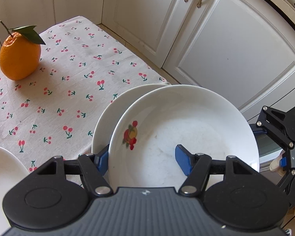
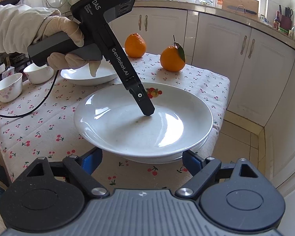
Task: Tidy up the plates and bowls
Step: 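Lower the held plate onto the other white plate with the left gripper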
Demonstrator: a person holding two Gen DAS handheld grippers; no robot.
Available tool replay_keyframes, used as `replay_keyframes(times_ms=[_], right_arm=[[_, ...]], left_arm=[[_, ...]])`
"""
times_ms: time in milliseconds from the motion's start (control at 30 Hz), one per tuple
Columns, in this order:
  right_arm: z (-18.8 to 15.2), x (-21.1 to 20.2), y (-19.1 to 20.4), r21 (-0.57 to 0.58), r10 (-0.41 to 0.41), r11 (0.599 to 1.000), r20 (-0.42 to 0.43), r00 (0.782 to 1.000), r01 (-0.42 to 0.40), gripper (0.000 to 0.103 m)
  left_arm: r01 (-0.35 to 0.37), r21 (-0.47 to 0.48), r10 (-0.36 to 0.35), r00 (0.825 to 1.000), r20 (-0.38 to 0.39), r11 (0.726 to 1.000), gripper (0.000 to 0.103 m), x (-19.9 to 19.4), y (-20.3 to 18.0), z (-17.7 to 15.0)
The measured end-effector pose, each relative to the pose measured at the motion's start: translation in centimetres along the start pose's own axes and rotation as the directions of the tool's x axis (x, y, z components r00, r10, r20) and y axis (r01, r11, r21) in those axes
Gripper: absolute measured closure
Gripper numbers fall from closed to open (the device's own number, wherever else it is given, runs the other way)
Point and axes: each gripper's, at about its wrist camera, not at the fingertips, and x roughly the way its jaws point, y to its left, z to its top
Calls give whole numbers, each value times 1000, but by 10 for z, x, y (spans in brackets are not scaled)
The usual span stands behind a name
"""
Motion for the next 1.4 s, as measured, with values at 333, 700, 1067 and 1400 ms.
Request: replay_keyframes(times_ms=[333,700,1067,1400], right_arm=[[-4,-2,-3,23,-1,1000,-2,1000,2,12],[-6,-1,-7,31,6,1000,9,1000,-6,11],[-5,3,-9,23,3,1000,8,1000,-3,11],[-6,5,-7,29,-7,1000,8,1000,6,11]], left_arm=[[-13,28,15,999,-42,1000,35,6,-4,9],[-5,-4,5,999,-43,1000,34,1,2,9],[33,-95,-36,999,-29,995,34,-13,15,0],[44,-185,-48,999,-14,982,33,-21,23,-5]])
